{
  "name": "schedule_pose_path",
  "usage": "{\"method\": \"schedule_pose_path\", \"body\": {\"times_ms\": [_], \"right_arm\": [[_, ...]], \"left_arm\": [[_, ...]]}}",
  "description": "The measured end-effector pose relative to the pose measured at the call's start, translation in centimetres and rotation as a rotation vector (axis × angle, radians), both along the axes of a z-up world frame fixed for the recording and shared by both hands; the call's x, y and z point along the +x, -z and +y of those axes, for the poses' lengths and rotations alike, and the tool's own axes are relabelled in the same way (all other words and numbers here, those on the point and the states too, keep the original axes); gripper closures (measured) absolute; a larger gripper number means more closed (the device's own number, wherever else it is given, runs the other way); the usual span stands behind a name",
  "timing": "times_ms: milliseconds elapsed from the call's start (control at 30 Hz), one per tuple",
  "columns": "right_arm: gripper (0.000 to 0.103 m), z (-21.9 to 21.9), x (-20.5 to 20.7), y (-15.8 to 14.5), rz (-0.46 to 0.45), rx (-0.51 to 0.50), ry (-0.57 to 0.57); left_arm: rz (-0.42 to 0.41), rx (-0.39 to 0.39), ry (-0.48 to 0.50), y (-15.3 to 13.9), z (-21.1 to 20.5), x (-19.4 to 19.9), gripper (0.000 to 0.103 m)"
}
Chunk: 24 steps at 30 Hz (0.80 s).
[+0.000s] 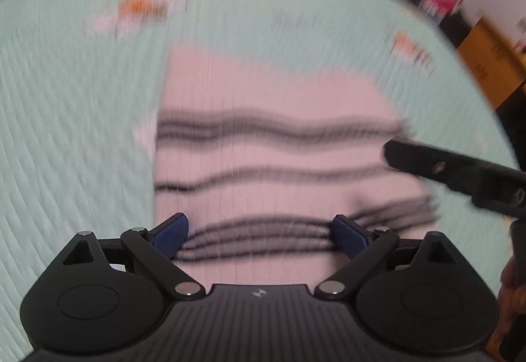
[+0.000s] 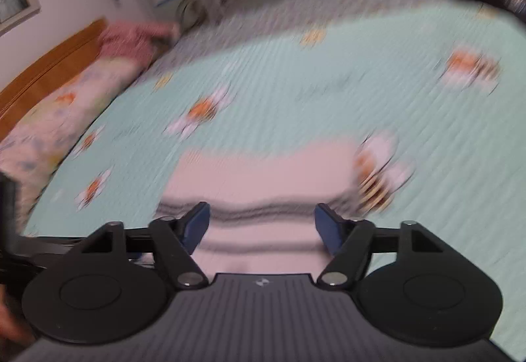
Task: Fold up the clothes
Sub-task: 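Open both grippers and lift them away from the squared stack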
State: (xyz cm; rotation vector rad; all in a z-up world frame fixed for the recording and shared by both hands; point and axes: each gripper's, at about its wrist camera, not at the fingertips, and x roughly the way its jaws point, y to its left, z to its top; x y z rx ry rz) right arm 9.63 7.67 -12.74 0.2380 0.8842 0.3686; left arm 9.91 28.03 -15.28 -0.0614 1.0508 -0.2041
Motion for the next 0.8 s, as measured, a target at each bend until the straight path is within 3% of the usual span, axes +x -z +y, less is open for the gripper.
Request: {"method": "schedule_pose_path", "body": {"times_ms": [33, 133, 400, 467, 567, 600, 633, 733, 800], "right_arm": [[0.031, 0.7, 0.5, 1.9, 0.060, -0.052, -0.019], [0.030, 1.8, -0.4, 2.7, -0.019, -0.128, -0.034], [0.030, 0.6, -2.2, -1.5, -0.045, -0.041, 0.039], [0.028, 0.6, -3.6, -2.6, -0.024, -0.040, 0.067], [0.023, 0.8, -6.2, -4.2, -0.062, -0.028, 0.068], [0.017, 0.9, -6.9, -4.3, -0.070, -0.035, 0.072], [0.009, 1.1, -7.2, -4.1, -0.057, -0.052, 0.078], [0.005, 1.6, -6.2, -1.5, 0.070, -0.096, 0.083], [0.004, 0.8, -4.9, 1.3, 0.236, -0.046, 0.128]], "left_arm": [[-0.004, 0.037, 0.015, 0.8, -0.5, -0.1, 0.000], [-0.020, 0.073, 0.019, 0.8, -1.2, -0.5, 0.000], [-0.001, 0.053, -0.041, -3.4, 0.0, -2.0, 0.000], [0.021, 0.095, -0.053, -4.3, -0.1, -2.6, 0.000], [0.022, 0.116, -0.060, -4.8, -0.1, -3.8, 0.000], [0.029, 0.112, -0.062, -4.7, 0.0, -4.0, 0.000], [0.037, 0.107, -0.064, -4.5, 0.1, -4.2, 0.000], [0.118, 0.139, -0.073, -1.9, -0.2, -4.0, 0.000], [0.147, 0.055, -0.120, -1.1, 1.2, -4.0, 0.000]]}}
